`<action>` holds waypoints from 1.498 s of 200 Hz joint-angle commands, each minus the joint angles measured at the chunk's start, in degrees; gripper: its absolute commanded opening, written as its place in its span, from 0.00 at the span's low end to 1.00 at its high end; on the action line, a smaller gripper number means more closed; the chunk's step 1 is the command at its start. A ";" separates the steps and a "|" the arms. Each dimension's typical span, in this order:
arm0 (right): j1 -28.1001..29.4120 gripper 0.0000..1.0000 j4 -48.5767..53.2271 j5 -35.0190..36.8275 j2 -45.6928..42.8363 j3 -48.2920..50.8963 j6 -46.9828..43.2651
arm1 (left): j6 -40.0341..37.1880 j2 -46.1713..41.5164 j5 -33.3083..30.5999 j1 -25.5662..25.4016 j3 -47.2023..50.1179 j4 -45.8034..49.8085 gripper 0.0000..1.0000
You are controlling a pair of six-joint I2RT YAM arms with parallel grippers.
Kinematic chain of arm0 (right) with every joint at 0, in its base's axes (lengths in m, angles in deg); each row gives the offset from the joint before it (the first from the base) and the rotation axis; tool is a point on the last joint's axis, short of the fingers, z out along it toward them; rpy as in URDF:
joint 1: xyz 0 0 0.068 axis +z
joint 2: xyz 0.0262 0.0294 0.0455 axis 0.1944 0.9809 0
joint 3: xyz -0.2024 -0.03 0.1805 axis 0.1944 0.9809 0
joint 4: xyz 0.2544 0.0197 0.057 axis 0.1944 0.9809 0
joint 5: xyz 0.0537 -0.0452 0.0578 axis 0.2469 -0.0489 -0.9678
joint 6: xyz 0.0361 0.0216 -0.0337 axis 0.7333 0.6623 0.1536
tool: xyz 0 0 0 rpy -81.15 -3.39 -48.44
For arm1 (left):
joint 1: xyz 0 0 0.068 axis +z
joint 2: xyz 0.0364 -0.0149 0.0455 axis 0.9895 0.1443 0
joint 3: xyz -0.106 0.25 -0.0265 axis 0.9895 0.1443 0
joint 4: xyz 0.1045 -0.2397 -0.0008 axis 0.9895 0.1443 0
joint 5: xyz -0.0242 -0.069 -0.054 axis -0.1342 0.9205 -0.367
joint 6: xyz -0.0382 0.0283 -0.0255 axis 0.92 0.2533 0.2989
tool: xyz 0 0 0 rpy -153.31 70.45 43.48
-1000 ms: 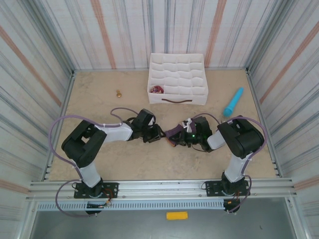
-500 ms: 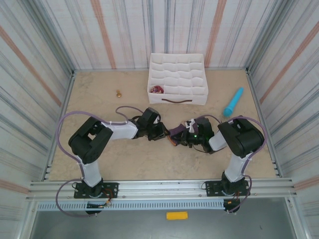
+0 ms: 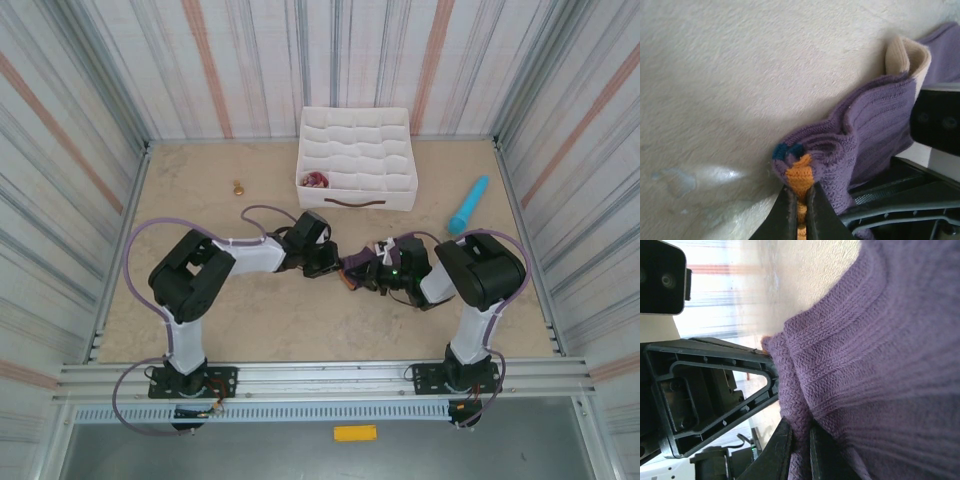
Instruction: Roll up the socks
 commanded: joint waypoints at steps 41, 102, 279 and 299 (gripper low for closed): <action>-1.44 0.40 33.11 4.36 -13.75 -4.79 -14.01 | -16.75 0.74 -6.68 -0.49 -6.91 19.44 0.00; -2.01 0.47 48.11 8.53 -10.97 -15.10 -22.73 | -19.84 -2.85 -11.07 -0.24 -7.06 25.73 0.00; 15.97 0.58 50.20 33.72 -11.35 -24.97 -50.30 | -14.22 -11.47 -11.10 9.01 2.03 30.15 0.00; 21.21 0.62 46.11 40.79 -16.08 -18.58 -52.01 | -13.88 -10.80 -9.72 9.01 1.10 31.02 0.00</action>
